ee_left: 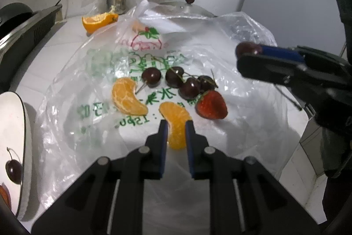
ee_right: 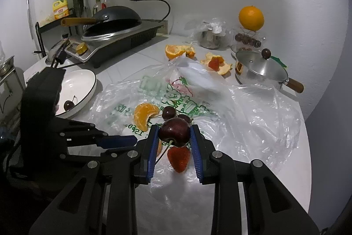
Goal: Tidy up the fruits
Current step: 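Grasp an orange segment with the left tool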
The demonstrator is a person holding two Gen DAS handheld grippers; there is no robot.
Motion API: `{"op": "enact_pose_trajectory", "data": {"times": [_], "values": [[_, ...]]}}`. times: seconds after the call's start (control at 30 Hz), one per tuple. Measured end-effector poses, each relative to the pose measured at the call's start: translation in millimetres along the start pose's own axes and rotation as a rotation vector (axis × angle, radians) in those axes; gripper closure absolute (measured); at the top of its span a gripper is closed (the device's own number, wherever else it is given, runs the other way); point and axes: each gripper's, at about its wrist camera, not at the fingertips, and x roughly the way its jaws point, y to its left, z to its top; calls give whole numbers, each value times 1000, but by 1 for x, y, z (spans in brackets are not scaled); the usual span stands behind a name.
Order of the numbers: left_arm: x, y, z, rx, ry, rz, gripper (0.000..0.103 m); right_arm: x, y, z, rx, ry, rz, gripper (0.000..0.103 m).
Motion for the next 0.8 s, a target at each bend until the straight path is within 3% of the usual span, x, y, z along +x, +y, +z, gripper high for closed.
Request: {"op": "enact_pose_trajectory", "data": {"times": [0.2, 0.27, 0.6, 0.7, 0.77, 0.8], "values": [[10, -2, -2, -9, 27, 25, 62, 2, -10, -6, 19, -5, 16, 73], [14, -4, 0, -9, 34, 27, 50, 3, -13, -8, 25, -7, 24, 73], [29, -19, 10, 37, 39, 40, 51, 7, -31, -14, 52, -16, 51, 73], [30, -17, 12, 30, 41, 42, 60, 8, -34, -15, 58, -20, 56, 73], [30, -14, 13, 26, 45, 52, 75, 9, -35, -15, 63, -22, 58, 73], [30, -12, 14, 18, 47, 41, 76, 9, -36, -15, 65, -24, 58, 73]]}}
